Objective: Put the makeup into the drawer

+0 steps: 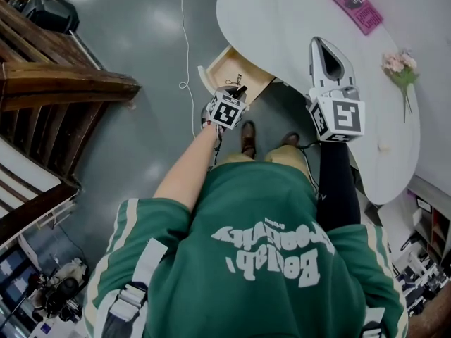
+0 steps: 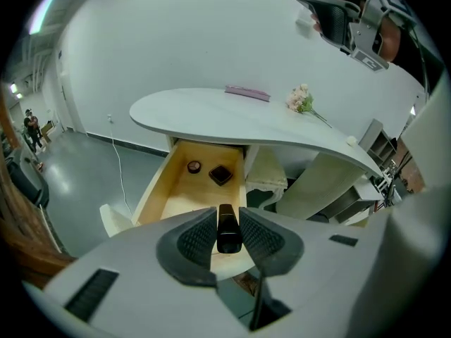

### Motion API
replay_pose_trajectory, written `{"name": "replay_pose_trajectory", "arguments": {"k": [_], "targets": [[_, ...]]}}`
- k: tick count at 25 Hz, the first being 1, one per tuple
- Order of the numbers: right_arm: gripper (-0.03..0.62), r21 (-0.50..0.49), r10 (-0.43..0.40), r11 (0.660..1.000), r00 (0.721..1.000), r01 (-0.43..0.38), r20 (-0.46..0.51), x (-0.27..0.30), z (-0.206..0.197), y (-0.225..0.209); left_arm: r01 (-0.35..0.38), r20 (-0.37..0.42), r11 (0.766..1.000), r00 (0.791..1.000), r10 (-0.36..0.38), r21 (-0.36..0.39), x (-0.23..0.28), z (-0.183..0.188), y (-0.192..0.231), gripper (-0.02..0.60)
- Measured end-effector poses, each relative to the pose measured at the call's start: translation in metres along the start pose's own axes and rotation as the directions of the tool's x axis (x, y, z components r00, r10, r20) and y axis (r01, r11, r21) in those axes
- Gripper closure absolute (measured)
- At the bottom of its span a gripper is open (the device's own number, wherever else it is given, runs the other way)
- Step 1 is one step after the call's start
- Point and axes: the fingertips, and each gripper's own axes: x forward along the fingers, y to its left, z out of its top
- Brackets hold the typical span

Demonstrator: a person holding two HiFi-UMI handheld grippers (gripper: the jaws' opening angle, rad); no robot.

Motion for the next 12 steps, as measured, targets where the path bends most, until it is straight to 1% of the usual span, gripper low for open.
{"name": "replay_pose_trajectory", "arguments": {"k": [7,12], "targets": [[0.585,-0.006,0.006,1.000,1.000,-0.006,-0.017,-0.002,-0.005,-0.001,0.008,-0.040,1.000,0.999,-0.008,-0.007,0.010,-0.013,-0.004,0.470],[0.585,-0.009,0.006,1.000,1.000,-0.007,-0.020,-0.001,-0.005,-0.002,0.003,-0.048,1.000,0.999,-0.003,-0.002,0.013,-0.018,-0.004,0.471]]}}
